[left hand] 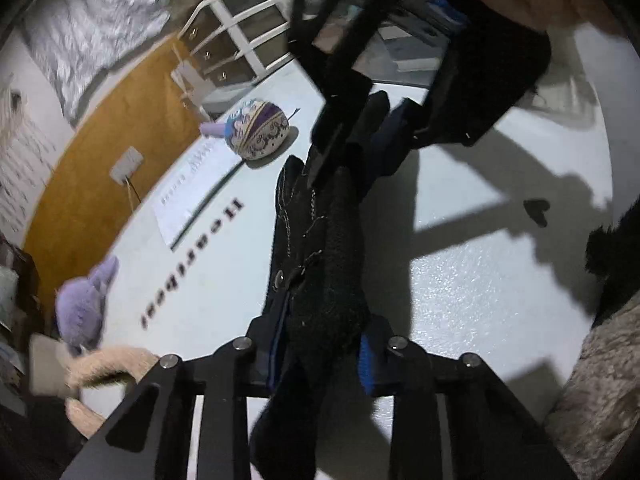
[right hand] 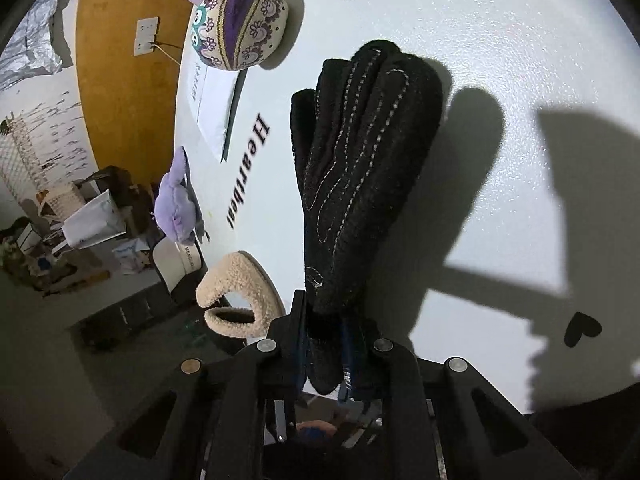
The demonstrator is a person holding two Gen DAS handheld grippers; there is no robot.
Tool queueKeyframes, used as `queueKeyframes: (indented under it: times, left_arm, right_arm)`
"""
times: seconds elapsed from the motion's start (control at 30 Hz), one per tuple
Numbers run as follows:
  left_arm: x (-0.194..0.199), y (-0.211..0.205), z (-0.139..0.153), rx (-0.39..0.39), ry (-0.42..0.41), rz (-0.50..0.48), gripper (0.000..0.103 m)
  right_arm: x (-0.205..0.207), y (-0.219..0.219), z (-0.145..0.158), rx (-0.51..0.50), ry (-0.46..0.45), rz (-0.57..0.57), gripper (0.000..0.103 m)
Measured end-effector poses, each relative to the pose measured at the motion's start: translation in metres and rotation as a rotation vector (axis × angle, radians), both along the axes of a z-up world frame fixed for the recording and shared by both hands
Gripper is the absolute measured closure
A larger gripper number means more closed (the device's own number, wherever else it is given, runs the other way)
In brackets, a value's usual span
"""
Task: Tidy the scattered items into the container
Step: 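Lift the black gloves with the right tool toward the clear box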
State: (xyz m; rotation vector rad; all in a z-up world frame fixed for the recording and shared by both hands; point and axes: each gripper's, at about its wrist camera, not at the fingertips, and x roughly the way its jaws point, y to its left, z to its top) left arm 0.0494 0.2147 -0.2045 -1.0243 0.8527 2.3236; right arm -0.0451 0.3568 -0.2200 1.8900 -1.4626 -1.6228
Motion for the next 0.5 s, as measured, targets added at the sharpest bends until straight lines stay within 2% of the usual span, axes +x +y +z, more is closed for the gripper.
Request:
queueKeyframes:
  times: [0.13, 0.2, 0.23, 0.27, 0.4, 0.47, 0.5]
  left_arm:
    - [-0.012, -0.011, 0.002, 0.109, -0.094, 0.059, 0.076]
    - [-0.016, -0.017, 0.003, 0.161, -0.135, 0.086, 0.076]
    - [-0.018, -0.020, 0.004, 0.185, -0.153, 0.098, 0.076]
    - [-0.018, -0.023, 0.004, 0.206, -0.169, 0.107, 0.076]
    - [-0.017, -0.027, 0.001, 0.234, -0.199, 0.108, 0.076]
    - [-0.015, -0.029, -0.002, 0.223, -0.206, 0.101, 0.076]
    - [-0.014, -0.030, -0.004, 0.215, -0.208, 0.097, 0.076]
  right_arm:
    - [-0.002, -0.001, 0.000, 0.043, 0.009, 0.029, 0.084]
    - [-0.005, 0.000, 0.004, 0.102, 0.021, 0.039, 0.063]
    - [-0.006, 0.001, 0.005, 0.131, 0.028, 0.043, 0.034]
    - [-0.008, 0.002, 0.007, 0.152, 0.039, 0.039, 0.029]
    - [-0.021, 0.002, 0.002, 0.132, 0.050, 0.052, 0.031]
    - [-0.027, -0.002, -0.006, 0.145, 0.032, 0.092, 0.067]
    - [-0.030, -0.004, -0.009, 0.149, 0.023, 0.110, 0.072]
